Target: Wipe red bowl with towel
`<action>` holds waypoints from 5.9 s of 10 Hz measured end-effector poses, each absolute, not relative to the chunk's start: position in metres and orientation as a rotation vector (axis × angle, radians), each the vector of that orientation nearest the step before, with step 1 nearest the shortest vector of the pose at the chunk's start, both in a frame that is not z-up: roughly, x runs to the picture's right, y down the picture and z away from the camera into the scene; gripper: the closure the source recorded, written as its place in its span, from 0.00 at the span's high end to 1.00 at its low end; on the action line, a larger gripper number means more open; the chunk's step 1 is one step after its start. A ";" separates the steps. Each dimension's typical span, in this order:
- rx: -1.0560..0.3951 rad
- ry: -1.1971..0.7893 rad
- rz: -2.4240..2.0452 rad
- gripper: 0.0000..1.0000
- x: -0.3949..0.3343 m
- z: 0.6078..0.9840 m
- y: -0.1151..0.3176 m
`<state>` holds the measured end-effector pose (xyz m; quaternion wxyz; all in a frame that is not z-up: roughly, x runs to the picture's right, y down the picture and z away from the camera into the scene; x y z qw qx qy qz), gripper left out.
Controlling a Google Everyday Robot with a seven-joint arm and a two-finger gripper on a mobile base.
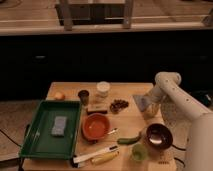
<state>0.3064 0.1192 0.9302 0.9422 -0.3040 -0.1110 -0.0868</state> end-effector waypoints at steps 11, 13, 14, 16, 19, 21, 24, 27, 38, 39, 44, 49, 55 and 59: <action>-0.633 -0.239 -0.173 0.80 0.305 0.929 0.123; -0.636 -0.240 -0.173 0.80 0.304 0.928 0.123; -0.637 -0.242 -0.173 0.80 0.304 0.928 0.124; -0.640 -0.244 -0.174 0.80 0.303 0.928 0.124; -0.644 -0.246 -0.174 0.80 0.303 0.927 0.125; -0.646 -0.248 -0.174 0.80 0.302 0.927 0.126; -0.649 -0.249 -0.172 0.80 0.302 0.926 0.126; -0.651 -0.252 -0.171 0.80 0.301 0.926 0.126; -0.662 -0.260 -0.166 0.80 0.299 0.925 0.129; -0.664 -0.260 -0.166 0.80 0.299 0.924 0.129; -0.669 -0.264 -0.162 0.75 0.298 0.923 0.130; -0.673 -0.267 -0.161 0.68 0.298 0.921 0.131; -0.664 -0.266 -0.161 0.15 0.300 0.917 0.130; -0.645 -0.263 -0.160 0.04 0.303 0.898 0.123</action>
